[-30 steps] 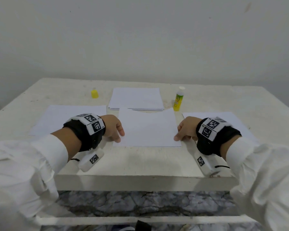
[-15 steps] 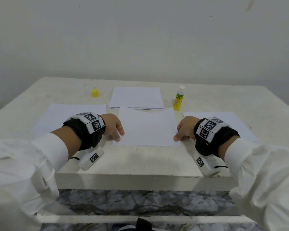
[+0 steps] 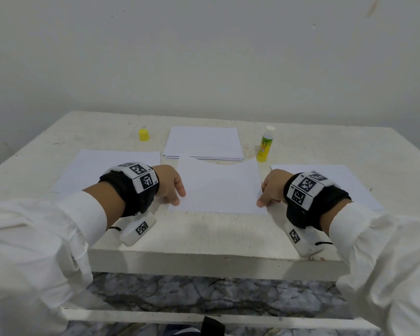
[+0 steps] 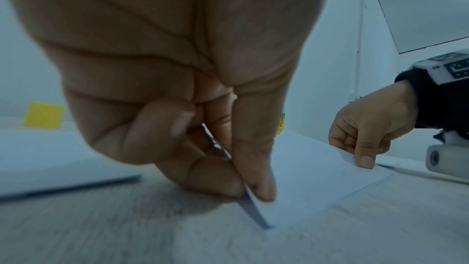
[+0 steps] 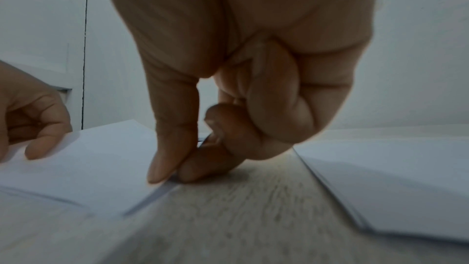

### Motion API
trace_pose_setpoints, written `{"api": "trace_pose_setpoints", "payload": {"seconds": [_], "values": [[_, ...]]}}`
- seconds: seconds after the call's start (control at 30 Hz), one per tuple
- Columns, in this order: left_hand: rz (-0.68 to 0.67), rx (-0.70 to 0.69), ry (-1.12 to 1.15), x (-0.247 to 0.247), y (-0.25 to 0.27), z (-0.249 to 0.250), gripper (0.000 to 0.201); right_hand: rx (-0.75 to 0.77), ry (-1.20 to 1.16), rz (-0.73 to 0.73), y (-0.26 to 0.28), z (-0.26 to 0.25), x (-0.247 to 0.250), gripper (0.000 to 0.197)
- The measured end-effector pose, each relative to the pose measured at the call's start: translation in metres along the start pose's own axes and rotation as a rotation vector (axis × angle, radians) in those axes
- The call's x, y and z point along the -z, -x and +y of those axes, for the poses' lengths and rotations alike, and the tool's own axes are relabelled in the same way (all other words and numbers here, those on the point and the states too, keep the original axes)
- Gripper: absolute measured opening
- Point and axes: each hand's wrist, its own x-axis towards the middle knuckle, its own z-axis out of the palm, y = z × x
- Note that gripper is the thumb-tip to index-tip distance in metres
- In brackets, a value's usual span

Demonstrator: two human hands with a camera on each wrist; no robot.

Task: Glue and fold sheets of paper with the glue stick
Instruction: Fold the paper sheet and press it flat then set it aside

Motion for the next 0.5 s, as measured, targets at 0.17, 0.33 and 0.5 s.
{"api": "trace_pose_setpoints", "payload": {"seconds": [0.17, 0.33, 0.5], "values": [[-0.004, -0.015, -0.096, 0.001, 0.0, 0.003, 0.047, -0.012, 0.118, 0.012, 0.0, -0.004, 0.002, 0.036], [-0.073, 0.005, -0.43, 0.007, -0.005, 0.01, 0.083, 0.061, 0.247, -0.016, 0.002, -0.024, 0.005, 0.059], [-0.136, -0.026, -0.723, 0.014, -0.024, 0.012, 0.102, 0.177, 0.336, -0.116, -0.015, -0.098, -0.009, 0.068]]}}
